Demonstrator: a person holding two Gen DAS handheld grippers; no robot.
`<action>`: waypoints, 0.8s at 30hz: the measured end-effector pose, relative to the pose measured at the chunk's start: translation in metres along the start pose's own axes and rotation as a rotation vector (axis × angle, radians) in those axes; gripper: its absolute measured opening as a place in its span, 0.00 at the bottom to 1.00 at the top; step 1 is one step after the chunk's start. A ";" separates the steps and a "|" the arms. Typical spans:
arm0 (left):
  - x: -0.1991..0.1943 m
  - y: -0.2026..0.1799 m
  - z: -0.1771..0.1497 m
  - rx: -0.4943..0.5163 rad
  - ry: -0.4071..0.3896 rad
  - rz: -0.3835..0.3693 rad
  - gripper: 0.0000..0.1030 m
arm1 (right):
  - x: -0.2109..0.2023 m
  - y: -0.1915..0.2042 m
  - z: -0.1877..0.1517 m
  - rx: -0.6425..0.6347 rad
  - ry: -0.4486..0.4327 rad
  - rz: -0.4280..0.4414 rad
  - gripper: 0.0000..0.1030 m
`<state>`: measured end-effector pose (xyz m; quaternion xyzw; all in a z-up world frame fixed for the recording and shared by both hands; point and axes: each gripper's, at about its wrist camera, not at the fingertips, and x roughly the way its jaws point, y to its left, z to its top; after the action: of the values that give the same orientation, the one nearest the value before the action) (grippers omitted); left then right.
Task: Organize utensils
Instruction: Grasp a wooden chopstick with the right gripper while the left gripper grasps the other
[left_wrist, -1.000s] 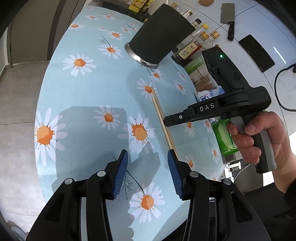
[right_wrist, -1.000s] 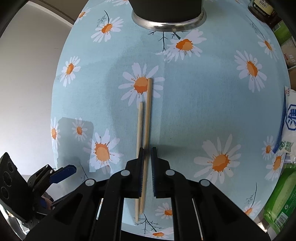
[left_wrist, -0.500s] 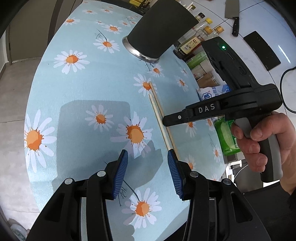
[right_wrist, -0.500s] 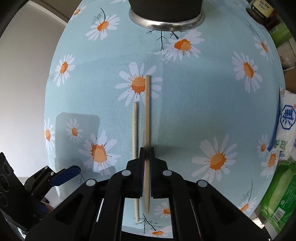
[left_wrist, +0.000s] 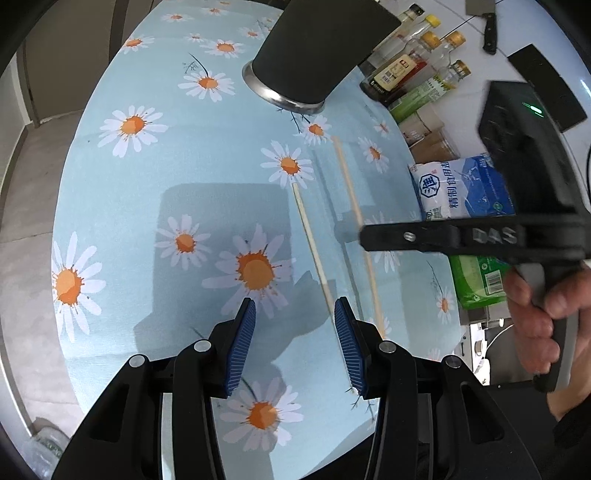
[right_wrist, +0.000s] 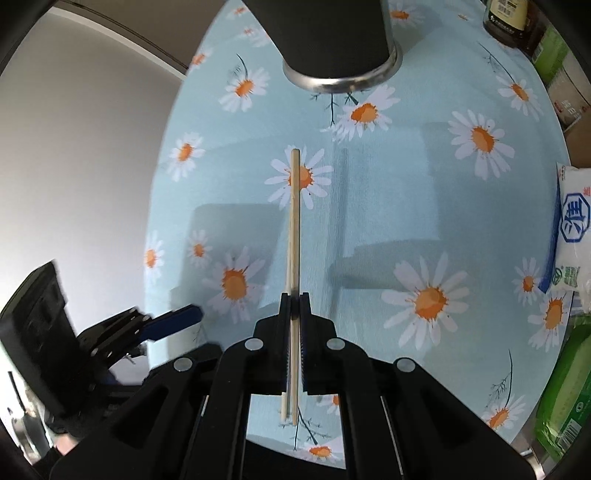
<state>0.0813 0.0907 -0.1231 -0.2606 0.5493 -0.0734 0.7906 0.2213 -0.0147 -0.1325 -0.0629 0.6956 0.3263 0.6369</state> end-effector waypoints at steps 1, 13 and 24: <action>0.002 -0.003 0.002 -0.002 0.008 0.006 0.42 | -0.004 -0.008 -0.004 -0.003 -0.009 0.017 0.05; 0.026 -0.040 0.023 -0.015 0.093 0.137 0.40 | -0.038 -0.057 -0.033 0.044 -0.066 0.168 0.05; 0.052 -0.050 0.039 -0.098 0.187 0.245 0.23 | -0.047 -0.064 -0.043 0.016 -0.060 0.249 0.05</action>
<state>0.1451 0.0399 -0.1309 -0.2220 0.6511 0.0264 0.7254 0.2261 -0.1028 -0.1135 0.0390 0.6813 0.3989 0.6126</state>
